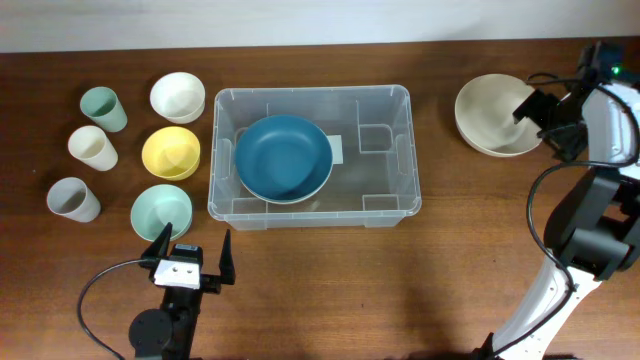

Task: Pack container
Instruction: 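Grasp the rim of the remaining cream bowl with the right gripper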

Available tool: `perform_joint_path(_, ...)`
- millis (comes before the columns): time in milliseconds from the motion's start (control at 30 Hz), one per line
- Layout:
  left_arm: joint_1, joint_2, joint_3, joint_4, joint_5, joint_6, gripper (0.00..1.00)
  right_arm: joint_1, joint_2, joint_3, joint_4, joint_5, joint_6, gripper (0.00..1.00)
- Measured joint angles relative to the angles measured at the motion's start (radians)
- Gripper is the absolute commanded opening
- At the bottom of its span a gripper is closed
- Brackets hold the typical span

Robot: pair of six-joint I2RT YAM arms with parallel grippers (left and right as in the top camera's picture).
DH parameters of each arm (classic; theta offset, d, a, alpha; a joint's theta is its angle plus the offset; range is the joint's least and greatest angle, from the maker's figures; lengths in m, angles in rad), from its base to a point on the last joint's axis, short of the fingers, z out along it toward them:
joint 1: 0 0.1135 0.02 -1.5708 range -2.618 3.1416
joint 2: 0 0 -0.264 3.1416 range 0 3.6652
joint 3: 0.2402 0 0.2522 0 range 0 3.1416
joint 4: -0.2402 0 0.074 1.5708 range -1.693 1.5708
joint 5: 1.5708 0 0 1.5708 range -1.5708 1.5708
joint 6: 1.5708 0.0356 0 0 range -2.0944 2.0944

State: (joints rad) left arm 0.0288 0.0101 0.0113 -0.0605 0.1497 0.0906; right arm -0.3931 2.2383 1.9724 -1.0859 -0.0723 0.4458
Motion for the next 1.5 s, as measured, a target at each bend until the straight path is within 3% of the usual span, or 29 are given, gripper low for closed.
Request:
perform_joint_path(200, 0.000, 0.000, 0.000, 0.000, 0.000, 0.000, 0.99, 0.000, 0.028, -0.015, 0.027, -0.005, 0.008, 0.99)
perform_joint_path(333, 0.000, 0.000, 0.000, 0.000, 0.000, 0.000, 0.99, 0.000, 0.057, -0.021, 0.046, -0.016, 0.022, 0.93)
perform_joint_path(433, 0.000, 0.000, 0.000, 0.000, 0.000, 0.000, 0.99, 0.000, 0.079, -0.028, 0.048, -0.023, 0.025, 0.84)
perform_joint_path(567, 0.000, 0.000, 0.000, 0.000, 0.000, 0.000, 0.99, 0.000, 0.092, -0.030, 0.058, -0.024, 0.026, 0.79)
perform_joint_path(667, 0.000, 0.000, 0.000, 0.000, 0.000, 0.000, 1.00, 0.000, 0.096, -0.030, 0.060, -0.024, 0.026, 0.65)
perform_joint_path(800, 0.000, 0.000, 0.000, 0.000, 0.000, 0.000, 0.99, 0.000, 0.101, -0.030, 0.062, -0.026, 0.026, 0.62)
perform_joint_path(967, 0.000, 0.000, 0.000, 0.000, 0.000, 0.000, 0.99, 0.000, 0.104, -0.030, 0.062, -0.027, 0.027, 0.47)
perform_joint_path(1133, 0.000, 0.000, 0.000, 0.000, 0.000, 0.000, 0.99, 0.000, 0.105, -0.030, 0.062, -0.026, 0.026, 0.43)
perform_joint_path(1233, 0.000, 0.000, 0.000, 0.000, 0.000, 0.000, 0.99, 0.000, 0.105, -0.034, 0.069, -0.027, 0.027, 0.36)
perform_joint_path(1500, 0.000, 0.000, 0.000, 0.000, 0.000, 0.000, 0.99, 0.000, 0.106, -0.056, 0.087, -0.027, 0.026, 0.33)
